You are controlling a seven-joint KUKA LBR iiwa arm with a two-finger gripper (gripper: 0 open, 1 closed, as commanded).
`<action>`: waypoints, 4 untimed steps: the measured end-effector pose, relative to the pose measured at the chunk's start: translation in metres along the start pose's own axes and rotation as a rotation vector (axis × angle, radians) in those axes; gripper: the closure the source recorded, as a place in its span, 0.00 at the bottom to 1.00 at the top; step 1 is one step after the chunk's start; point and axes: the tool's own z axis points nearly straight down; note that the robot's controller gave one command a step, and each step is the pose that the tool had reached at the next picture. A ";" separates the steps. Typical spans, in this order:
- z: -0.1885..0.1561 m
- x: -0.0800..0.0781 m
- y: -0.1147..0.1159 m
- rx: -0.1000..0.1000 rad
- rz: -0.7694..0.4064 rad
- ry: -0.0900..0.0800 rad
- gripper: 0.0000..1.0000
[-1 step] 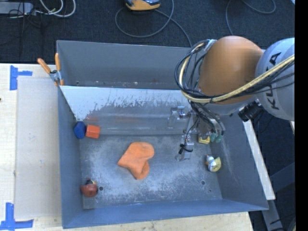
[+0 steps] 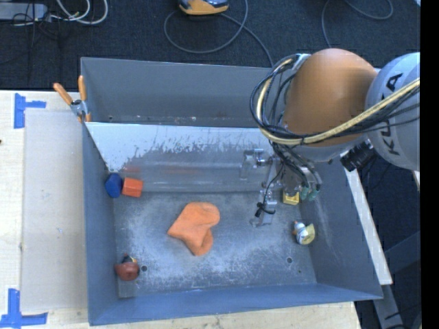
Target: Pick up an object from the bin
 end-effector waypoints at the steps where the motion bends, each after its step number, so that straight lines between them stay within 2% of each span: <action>1: 0.028 -0.012 0.051 0.001 0.016 0.001 0.00; 2: 0.068 -0.032 0.083 -0.004 0.011 -0.002 0.00; 3: 0.098 -0.013 0.077 0.001 -0.104 0.005 0.00; 4: 0.119 -0.001 0.068 -0.002 -0.208 0.002 0.00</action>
Offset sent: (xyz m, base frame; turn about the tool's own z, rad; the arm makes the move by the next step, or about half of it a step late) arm 0.0425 0.0771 -0.0908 0.0201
